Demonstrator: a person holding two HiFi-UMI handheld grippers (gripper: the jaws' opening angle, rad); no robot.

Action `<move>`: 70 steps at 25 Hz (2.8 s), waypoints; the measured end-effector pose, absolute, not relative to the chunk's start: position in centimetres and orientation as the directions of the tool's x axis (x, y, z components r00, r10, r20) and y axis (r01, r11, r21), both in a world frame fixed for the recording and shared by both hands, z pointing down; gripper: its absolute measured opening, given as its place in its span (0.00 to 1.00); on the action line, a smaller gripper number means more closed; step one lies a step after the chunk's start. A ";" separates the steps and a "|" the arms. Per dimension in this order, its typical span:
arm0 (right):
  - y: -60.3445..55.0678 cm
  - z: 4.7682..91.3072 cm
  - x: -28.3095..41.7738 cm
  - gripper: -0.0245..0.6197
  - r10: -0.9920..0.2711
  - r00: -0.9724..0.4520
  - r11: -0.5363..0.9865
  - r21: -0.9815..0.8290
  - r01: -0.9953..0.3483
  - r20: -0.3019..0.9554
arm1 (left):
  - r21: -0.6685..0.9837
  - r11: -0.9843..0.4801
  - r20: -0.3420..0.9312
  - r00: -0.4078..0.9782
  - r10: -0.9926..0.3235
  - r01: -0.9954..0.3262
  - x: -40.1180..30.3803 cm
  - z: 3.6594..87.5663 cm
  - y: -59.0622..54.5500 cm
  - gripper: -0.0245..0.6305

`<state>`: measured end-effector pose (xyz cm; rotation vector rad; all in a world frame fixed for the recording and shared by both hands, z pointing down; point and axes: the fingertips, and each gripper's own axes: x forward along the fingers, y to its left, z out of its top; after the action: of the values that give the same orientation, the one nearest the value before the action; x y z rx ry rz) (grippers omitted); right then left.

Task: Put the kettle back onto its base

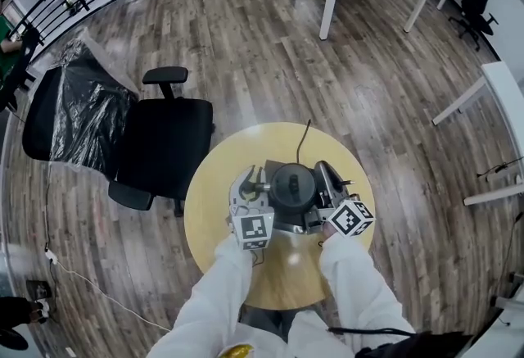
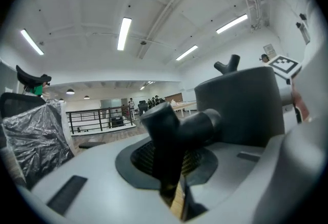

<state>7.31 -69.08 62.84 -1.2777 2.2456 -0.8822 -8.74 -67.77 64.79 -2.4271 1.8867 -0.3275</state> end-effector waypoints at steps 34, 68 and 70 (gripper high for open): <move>-54.5 63.3 9.3 0.28 -0.911 -0.384 0.243 -0.554 -0.796 0.152 | 0.022 -0.278 0.176 0.277 -0.945 -0.960 -8.9 62.1 -51.5 0.23; -42.9 55.4 5.4 0.06 -0.837 -0.511 0.471 -0.216 -0.855 0.197 | 0.180 -0.364 0.181 0.394 -0.901 -0.914 -4.2 53.9 -40.0 0.04; -42.8 55.6 5.6 0.06 -0.838 -0.506 0.464 -0.220 -0.858 0.203 | 0.182 -0.366 0.174 0.396 -0.902 -0.913 -3.8 53.4 -39.7 0.04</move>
<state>5.56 -42.76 55.61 -1.5916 2.7440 -0.4737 -3.85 -39.65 53.42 -2.8245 1.8777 -0.0762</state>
